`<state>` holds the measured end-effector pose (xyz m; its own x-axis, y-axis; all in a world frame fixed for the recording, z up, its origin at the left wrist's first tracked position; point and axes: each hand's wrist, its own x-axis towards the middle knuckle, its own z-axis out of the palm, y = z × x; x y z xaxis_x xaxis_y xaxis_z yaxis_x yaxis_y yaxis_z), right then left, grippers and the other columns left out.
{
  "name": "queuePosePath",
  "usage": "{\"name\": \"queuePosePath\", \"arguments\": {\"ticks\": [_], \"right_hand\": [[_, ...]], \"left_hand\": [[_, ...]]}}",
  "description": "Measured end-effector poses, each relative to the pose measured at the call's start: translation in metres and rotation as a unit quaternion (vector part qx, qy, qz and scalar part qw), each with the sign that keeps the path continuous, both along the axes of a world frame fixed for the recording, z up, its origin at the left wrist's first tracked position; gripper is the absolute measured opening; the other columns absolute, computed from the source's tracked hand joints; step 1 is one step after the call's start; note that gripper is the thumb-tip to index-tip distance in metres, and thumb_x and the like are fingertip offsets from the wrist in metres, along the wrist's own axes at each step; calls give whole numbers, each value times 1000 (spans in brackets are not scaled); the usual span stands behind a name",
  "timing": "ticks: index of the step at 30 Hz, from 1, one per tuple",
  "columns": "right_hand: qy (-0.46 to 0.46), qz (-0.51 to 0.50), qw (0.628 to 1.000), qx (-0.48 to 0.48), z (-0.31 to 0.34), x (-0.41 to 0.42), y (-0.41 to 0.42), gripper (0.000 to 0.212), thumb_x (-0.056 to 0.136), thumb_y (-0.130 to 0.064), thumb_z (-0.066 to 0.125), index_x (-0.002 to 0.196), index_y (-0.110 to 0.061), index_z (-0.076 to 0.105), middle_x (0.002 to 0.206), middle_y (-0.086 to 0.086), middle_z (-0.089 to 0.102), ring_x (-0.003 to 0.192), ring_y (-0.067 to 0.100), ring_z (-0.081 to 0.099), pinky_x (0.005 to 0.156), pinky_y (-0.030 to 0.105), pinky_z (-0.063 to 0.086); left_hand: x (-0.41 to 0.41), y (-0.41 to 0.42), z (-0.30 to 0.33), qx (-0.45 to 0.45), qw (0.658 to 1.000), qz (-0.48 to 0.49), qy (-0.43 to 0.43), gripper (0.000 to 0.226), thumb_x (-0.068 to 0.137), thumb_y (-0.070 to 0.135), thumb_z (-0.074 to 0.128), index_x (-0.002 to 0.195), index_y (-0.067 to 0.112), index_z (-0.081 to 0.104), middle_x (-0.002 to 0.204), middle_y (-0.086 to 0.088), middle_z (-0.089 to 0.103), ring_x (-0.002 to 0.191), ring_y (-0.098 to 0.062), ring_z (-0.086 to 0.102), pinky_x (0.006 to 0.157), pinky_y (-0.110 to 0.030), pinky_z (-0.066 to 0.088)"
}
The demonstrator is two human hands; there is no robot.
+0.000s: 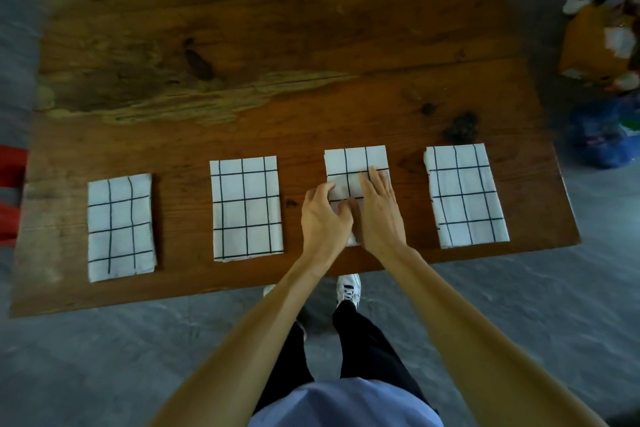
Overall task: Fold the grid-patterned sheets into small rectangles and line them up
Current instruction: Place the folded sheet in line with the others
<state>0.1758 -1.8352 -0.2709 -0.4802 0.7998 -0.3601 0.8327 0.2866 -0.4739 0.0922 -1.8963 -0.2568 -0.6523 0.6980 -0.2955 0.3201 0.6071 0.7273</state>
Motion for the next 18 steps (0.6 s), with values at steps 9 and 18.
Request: {"name": "queuePosePath", "arguments": {"ticks": [9,18], "right_hand": [[8,-75,995,61,11,52,18,52,101,-29,44,149,-16,30,160,8,18,149,24,7,119,38,7],[-60,-123,989,52,2,122,50,45,100,-30,46,144,-28,39,161,8,16,149,29,1,121,48,7]], "left_hand": [[24,24,12,57,986,-135,74,38,92,17,57,129,11,51,126,-9,54,116,-19,50,90,-22,43],[88,84,10,23,982,-173,-71,38,96,22,50,134,17,49,132,-4,52,116,-16,53,91,-21,42]]}}
